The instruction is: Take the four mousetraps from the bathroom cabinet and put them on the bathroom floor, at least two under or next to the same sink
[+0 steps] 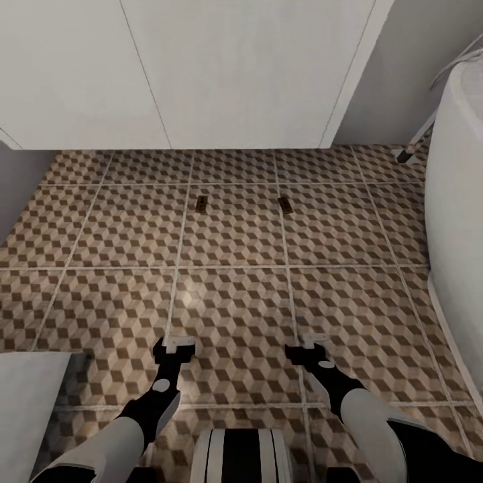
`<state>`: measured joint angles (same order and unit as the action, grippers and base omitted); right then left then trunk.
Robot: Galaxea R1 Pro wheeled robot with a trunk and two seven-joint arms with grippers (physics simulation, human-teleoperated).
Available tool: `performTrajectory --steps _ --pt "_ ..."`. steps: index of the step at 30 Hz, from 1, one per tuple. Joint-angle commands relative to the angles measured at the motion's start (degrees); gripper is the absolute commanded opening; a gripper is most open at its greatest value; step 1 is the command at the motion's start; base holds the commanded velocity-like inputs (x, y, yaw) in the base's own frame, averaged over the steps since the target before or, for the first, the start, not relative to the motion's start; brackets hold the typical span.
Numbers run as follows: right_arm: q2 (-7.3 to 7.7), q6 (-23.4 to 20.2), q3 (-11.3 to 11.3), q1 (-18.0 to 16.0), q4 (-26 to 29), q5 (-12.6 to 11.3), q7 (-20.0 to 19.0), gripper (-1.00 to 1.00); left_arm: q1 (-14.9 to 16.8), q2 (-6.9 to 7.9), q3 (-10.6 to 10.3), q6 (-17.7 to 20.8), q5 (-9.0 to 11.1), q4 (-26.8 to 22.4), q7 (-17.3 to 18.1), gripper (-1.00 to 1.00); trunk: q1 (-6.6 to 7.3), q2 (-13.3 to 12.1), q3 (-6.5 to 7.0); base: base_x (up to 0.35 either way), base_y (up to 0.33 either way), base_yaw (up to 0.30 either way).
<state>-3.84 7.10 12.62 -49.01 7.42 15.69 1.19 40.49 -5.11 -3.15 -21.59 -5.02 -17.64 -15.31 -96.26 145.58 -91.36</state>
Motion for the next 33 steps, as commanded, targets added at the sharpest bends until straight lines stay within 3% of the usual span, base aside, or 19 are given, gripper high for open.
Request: performTrajectory --steps 1,11,33 --pt "-0.03 0.19 0.48 -0.03 -0.05 0.59 0.12 1.0 0.03 0.02 -0.26 -0.03 -0.52 0.06 -0.6 1.0 0.05 0.01 -0.03 -0.346 0.0 0.0" --pt "-0.07 0.13 0.49 -0.03 -0.05 0.52 0.12 1.0 0.03 0.04 -0.2 -0.03 -0.43 0.06 -0.56 1.0 0.05 0.01 -0.03 -0.237 0.0 0.0" --pt "-0.11 -0.14 0.58 -0.03 -0.05 0.56 0.19 1.0 0.03 0.02 -0.28 -0.03 -0.4 0.25 -0.51 1.0 0.05 0.01 -0.03 -0.018 0.0 0.0"
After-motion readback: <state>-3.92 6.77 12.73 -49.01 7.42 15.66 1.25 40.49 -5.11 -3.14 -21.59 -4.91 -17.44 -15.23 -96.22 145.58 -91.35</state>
